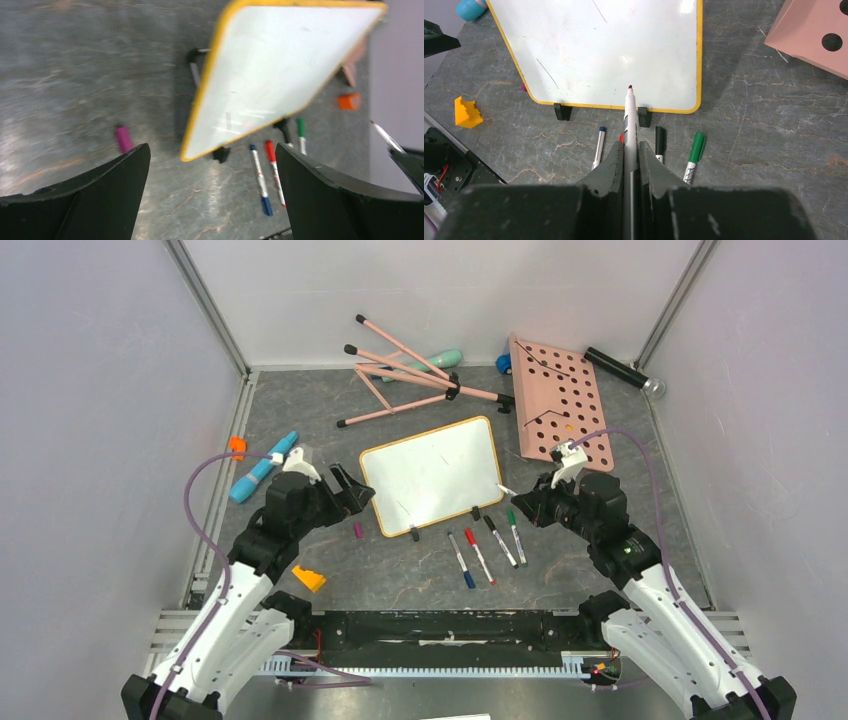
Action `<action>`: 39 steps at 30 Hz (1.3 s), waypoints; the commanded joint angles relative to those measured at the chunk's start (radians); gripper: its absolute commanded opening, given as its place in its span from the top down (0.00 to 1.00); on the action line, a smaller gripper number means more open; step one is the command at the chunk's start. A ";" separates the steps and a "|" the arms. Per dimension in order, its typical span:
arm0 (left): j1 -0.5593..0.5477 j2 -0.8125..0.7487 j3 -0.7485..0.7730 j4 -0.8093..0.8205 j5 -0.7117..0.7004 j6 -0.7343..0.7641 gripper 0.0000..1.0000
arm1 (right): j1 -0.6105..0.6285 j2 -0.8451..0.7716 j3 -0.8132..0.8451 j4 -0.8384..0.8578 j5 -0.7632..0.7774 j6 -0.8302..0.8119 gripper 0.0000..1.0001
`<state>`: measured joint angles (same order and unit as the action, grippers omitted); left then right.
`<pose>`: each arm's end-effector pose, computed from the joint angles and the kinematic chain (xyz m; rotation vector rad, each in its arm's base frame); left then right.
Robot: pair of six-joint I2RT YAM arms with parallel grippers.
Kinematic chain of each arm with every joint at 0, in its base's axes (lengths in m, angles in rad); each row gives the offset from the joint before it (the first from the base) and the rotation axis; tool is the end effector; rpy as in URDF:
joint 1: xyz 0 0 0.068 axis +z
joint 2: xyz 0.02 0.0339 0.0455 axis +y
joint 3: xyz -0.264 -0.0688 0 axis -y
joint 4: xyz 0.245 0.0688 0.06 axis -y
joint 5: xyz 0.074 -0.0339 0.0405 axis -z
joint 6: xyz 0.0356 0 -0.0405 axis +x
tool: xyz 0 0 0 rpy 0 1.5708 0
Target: Write a sentence on the whiteboard
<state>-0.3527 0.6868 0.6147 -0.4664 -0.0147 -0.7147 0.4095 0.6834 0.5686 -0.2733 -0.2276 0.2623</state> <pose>0.1490 -0.0543 0.2669 -0.3999 2.1347 -0.6132 0.1492 0.0735 0.2706 -0.3004 1.9852 0.6591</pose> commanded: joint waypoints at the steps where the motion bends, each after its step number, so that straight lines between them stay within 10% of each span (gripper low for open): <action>1: 0.006 -0.006 -0.043 0.303 0.302 0.051 0.00 | -0.002 -0.005 0.040 0.047 -0.010 -0.003 1.00; 16: 0.008 0.280 0.244 0.219 0.441 0.154 0.00 | -0.003 -0.012 0.119 -0.012 -0.013 0.010 1.00; 34: 0.220 0.322 0.160 0.477 0.608 0.187 0.00 | -0.003 -0.092 0.178 -0.104 0.022 -0.012 1.00; 39: 0.224 0.375 0.024 0.808 0.659 0.113 0.01 | -0.001 -0.082 0.190 -0.106 0.023 -0.025 1.00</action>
<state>-0.1322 1.0164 0.7269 0.0631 0.5846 -0.5758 0.4095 0.5964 0.7002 -0.3840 -0.2184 0.2588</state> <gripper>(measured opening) 0.953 0.111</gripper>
